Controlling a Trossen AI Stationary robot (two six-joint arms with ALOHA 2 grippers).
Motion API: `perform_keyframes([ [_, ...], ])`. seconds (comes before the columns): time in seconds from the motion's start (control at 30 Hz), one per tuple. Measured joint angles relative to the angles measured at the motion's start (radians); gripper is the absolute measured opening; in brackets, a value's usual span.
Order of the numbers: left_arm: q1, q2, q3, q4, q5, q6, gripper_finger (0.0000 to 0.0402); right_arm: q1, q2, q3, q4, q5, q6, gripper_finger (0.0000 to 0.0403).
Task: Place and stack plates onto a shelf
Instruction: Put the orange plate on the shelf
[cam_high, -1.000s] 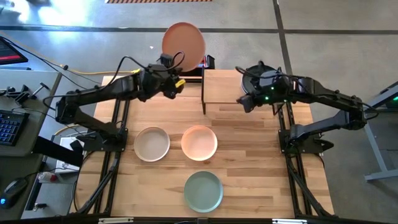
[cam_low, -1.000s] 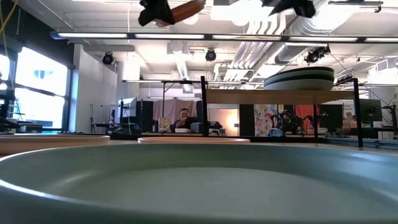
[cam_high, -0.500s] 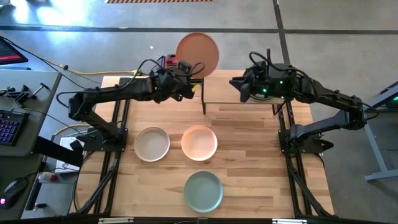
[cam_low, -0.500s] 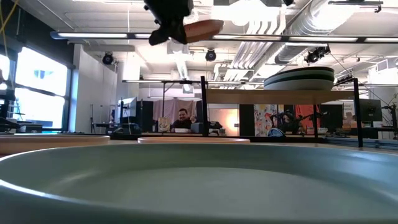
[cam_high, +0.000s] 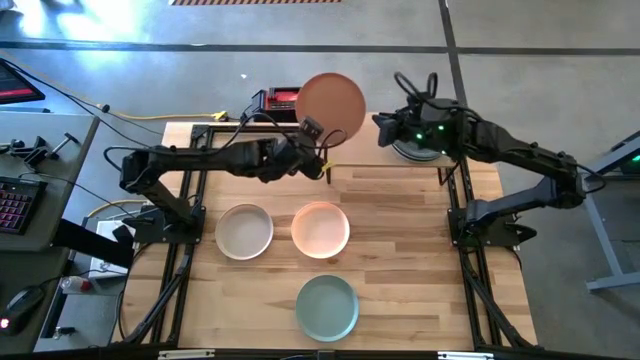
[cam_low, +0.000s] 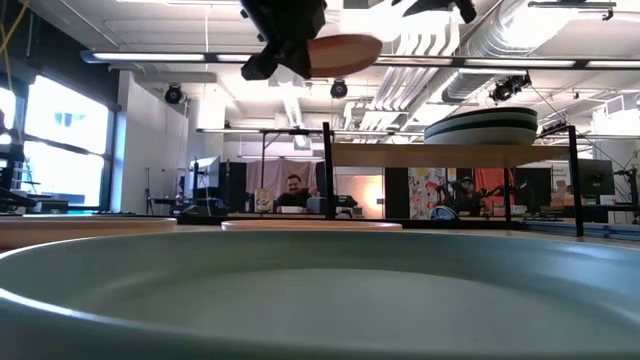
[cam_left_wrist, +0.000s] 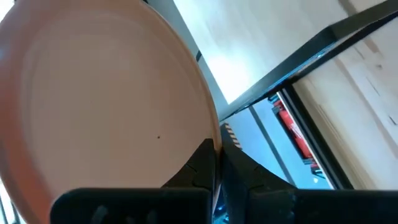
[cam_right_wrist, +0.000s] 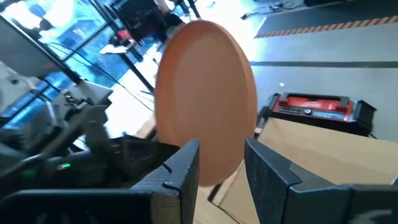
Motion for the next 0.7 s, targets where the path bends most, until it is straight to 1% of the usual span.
perform_keyframes([
  [0.23, -0.047, 0.0, 0.0, 0.003, -0.003, 0.004, 0.0001, 0.0, 0.07, 0.0, -0.017, 0.017, 0.0, 0.011],
  [0.33, -0.061, 0.0, 0.0, -0.002, -0.007, -0.001, 0.0001, 0.0, 0.092, 0.0, -0.023, 0.047, 0.0, 0.011],
  [0.7, -0.072, -0.001, 0.0, 0.003, -0.031, -0.005, 0.0001, 0.0, 0.105, 0.0, -0.046, 0.091, 0.026, 0.011],
])
